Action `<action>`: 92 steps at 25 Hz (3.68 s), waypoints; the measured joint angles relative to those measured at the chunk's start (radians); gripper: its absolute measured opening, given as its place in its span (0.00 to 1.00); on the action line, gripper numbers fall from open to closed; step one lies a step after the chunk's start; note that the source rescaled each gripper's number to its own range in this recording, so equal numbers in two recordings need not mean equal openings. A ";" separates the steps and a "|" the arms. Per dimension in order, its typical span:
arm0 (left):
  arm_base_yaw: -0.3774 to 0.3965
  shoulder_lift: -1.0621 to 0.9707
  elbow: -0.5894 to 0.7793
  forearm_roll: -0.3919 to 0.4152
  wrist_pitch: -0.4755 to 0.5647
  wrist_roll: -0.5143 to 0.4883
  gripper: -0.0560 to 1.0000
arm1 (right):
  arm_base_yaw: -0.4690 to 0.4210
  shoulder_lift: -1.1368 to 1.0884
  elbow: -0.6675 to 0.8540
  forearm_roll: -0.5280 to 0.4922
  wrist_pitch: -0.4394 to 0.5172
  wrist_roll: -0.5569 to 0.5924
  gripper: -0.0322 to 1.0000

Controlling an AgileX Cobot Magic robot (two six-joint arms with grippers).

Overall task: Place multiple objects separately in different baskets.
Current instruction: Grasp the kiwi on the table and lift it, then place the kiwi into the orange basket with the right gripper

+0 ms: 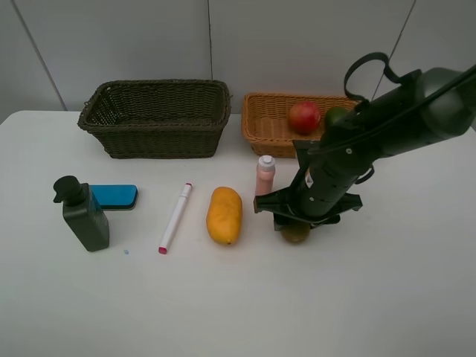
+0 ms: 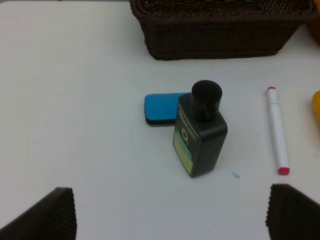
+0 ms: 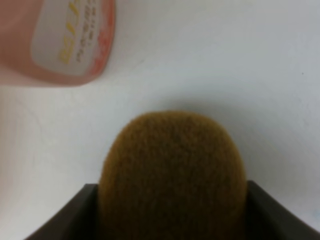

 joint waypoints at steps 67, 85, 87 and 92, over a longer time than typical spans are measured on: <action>0.000 0.000 0.000 0.000 0.000 0.000 1.00 | -0.471 0.159 -0.480 -0.097 -0.066 -0.334 0.47; 0.000 0.000 0.000 0.000 0.000 0.000 1.00 | -0.477 0.162 -0.480 -0.097 -0.075 -0.344 0.69; 0.000 0.000 0.000 0.000 0.000 0.000 1.00 | -0.477 0.162 -0.480 -0.099 -0.073 -0.345 0.88; 0.000 0.000 0.000 0.000 0.000 0.000 1.00 | -0.477 0.162 -0.480 -0.099 -0.072 -0.350 0.99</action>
